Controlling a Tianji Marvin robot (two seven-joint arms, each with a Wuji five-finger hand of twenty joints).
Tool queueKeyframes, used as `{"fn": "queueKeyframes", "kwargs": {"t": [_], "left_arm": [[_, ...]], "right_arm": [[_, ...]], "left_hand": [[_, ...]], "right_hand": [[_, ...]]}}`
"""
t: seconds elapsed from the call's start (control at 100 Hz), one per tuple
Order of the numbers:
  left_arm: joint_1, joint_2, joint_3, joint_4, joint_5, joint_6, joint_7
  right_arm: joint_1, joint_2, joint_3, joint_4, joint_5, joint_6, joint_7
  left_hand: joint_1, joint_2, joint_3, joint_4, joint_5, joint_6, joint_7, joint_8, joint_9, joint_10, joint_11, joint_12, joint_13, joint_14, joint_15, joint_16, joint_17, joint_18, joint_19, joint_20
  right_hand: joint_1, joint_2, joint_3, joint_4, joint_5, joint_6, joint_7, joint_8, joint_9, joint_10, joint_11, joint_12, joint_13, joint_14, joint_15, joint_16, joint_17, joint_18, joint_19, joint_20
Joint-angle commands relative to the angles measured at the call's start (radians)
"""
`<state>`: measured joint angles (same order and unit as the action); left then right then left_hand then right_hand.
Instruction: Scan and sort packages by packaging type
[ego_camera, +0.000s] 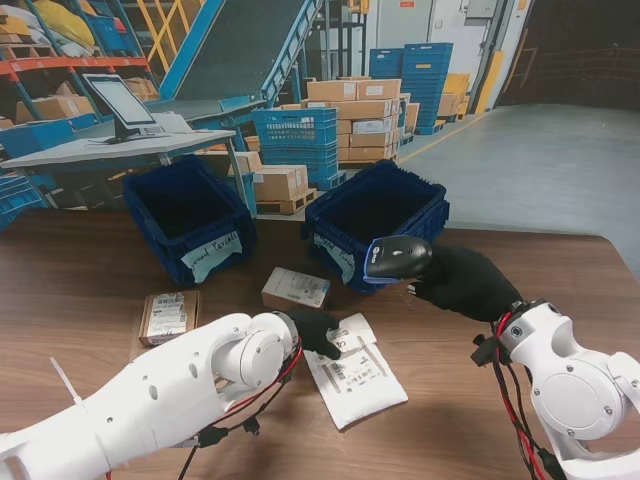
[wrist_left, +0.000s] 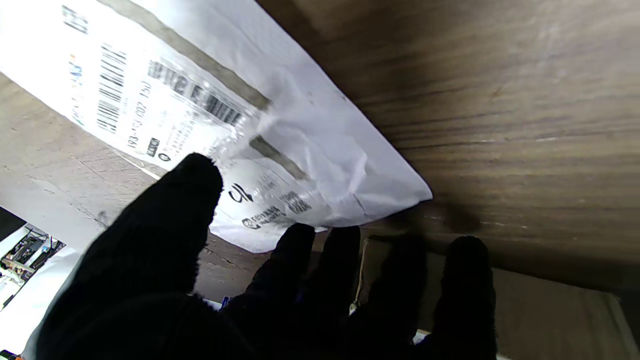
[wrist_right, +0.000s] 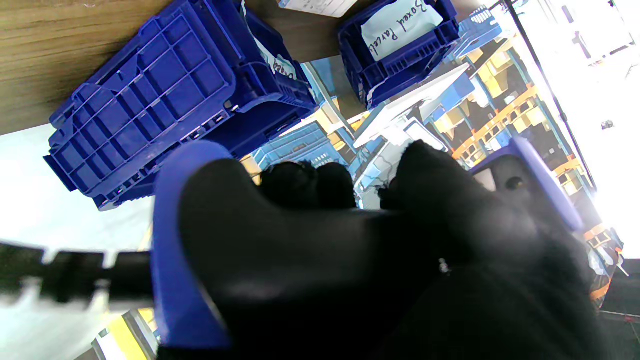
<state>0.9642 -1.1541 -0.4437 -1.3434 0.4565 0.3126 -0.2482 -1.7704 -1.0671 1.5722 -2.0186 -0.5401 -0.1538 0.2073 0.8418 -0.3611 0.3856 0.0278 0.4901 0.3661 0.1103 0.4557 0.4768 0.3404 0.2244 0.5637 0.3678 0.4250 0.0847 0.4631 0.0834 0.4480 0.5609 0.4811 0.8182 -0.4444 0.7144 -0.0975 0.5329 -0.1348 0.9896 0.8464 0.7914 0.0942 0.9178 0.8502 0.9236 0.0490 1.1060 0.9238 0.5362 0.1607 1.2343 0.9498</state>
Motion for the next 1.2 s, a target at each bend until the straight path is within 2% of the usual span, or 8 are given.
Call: {"fn": "queueKeyframes", "kwargs": {"t": [0.0, 0.12, 0.28, 0.52, 0.69, 0.89, 1.04, 1.19], "left_arm": [[0.03, 0.012, 0.021, 0.021, 0.0, 0.002, -0.041], [0.035, 0.019, 0.02, 0.016, 0.008, -0.002, -0.047], [0.061, 0.032, -0.013, -0.018, 0.019, -0.007, -0.054], [0.148, 0.06, -0.138, -0.152, 0.115, -0.014, -0.041], [0.225, 0.064, -0.247, -0.231, 0.145, -0.043, -0.005], [0.283, 0.08, -0.325, -0.291, 0.157, -0.16, -0.023], [0.29, 0.098, -0.346, -0.276, 0.19, -0.329, -0.047], [0.267, 0.115, -0.344, -0.233, 0.233, -0.487, -0.07]], "right_arm": [[-0.007, -0.004, 0.001, -0.009, 0.0, -0.002, 0.009], [-0.009, -0.005, 0.002, -0.012, -0.001, 0.0, 0.005], [-0.011, -0.005, 0.002, -0.015, -0.006, 0.004, 0.003], [-0.006, -0.005, -0.005, -0.012, -0.008, 0.005, 0.003], [-0.001, -0.005, -0.01, -0.013, -0.014, 0.006, 0.001], [0.006, -0.005, -0.015, -0.012, -0.018, 0.009, 0.0], [0.009, -0.005, -0.018, -0.012, -0.02, 0.011, -0.004], [0.013, -0.006, -0.022, -0.011, -0.021, 0.012, -0.006]], "left_hand": [[-0.002, -0.039, 0.051, 0.006, 0.083, -0.014, 0.094, 0.068, 0.08, -0.046, 0.171, 0.052, 0.19, -0.049, 0.291, 0.148, 0.017, 0.038, 0.063, 0.012], [0.001, -0.048, 0.07, 0.0, 0.1, -0.036, 0.139, 0.108, 0.098, -0.06, 0.228, 0.057, 0.213, -0.051, 0.316, 0.179, 0.027, 0.043, 0.092, 0.017], [-0.023, -0.02, 0.029, -0.014, 0.069, -0.024, 0.092, 0.064, 0.051, -0.047, 0.186, 0.009, 0.174, -0.051, 0.27, 0.156, 0.0, 0.03, 0.075, 0.001], [-0.026, 0.011, -0.02, -0.02, 0.066, -0.023, 0.033, -0.005, 0.003, -0.034, 0.101, -0.064, 0.118, -0.047, 0.209, 0.106, -0.025, 0.021, 0.033, -0.015], [-0.03, 0.034, -0.054, -0.016, 0.036, -0.016, -0.018, -0.054, -0.049, -0.023, 0.02, -0.143, 0.053, -0.038, 0.136, 0.02, -0.045, 0.017, -0.009, -0.028], [-0.067, 0.076, -0.104, -0.023, -0.083, 0.011, -0.07, -0.121, -0.156, -0.013, -0.059, -0.201, -0.061, -0.032, 0.063, -0.067, -0.084, 0.004, -0.089, -0.051], [-0.091, 0.094, -0.143, -0.03, -0.175, 0.012, -0.097, -0.157, -0.244, -0.026, -0.124, -0.236, -0.155, -0.053, 0.01, -0.135, -0.107, -0.012, -0.159, -0.066], [-0.106, 0.091, -0.157, -0.031, -0.227, 0.005, -0.111, -0.175, -0.277, -0.037, -0.172, -0.257, -0.207, -0.081, -0.013, -0.175, -0.113, -0.024, -0.213, -0.076]], "right_hand": [[0.106, 0.079, 0.111, -0.01, 0.087, -0.062, 0.025, 0.011, 0.009, 0.01, -0.002, 0.006, -0.001, 0.013, 0.003, -0.002, 0.002, 0.001, 0.014, 0.019], [0.106, 0.08, 0.111, -0.009, 0.087, -0.061, 0.024, 0.01, 0.009, 0.009, -0.002, 0.006, -0.003, 0.015, 0.003, -0.002, 0.002, 0.001, 0.014, 0.019], [0.107, 0.079, 0.111, -0.01, 0.087, -0.061, 0.023, 0.011, 0.01, 0.01, -0.002, 0.006, -0.001, 0.013, 0.003, -0.002, 0.002, 0.0, 0.013, 0.019], [0.107, 0.078, 0.11, -0.01, 0.088, -0.061, 0.023, 0.011, 0.01, 0.011, -0.002, 0.006, 0.0, 0.013, 0.003, -0.002, 0.003, 0.001, 0.014, 0.019], [0.107, 0.079, 0.111, -0.01, 0.087, -0.061, 0.023, 0.011, 0.01, 0.009, -0.002, 0.006, -0.001, 0.012, 0.002, -0.002, 0.003, 0.001, 0.013, 0.019], [0.107, 0.079, 0.11, -0.01, 0.088, -0.062, 0.023, 0.011, 0.009, 0.01, -0.003, 0.006, 0.0, 0.014, 0.003, -0.002, 0.003, -0.001, 0.013, 0.019], [0.107, 0.079, 0.11, -0.01, 0.088, -0.062, 0.023, 0.011, 0.01, 0.009, -0.003, 0.006, 0.0, 0.011, 0.002, -0.002, 0.004, -0.001, 0.013, 0.019], [0.107, 0.079, 0.11, -0.01, 0.088, -0.061, 0.023, 0.011, 0.01, 0.01, -0.003, 0.006, 0.0, 0.012, 0.003, -0.002, 0.004, 0.0, 0.013, 0.019]]}}
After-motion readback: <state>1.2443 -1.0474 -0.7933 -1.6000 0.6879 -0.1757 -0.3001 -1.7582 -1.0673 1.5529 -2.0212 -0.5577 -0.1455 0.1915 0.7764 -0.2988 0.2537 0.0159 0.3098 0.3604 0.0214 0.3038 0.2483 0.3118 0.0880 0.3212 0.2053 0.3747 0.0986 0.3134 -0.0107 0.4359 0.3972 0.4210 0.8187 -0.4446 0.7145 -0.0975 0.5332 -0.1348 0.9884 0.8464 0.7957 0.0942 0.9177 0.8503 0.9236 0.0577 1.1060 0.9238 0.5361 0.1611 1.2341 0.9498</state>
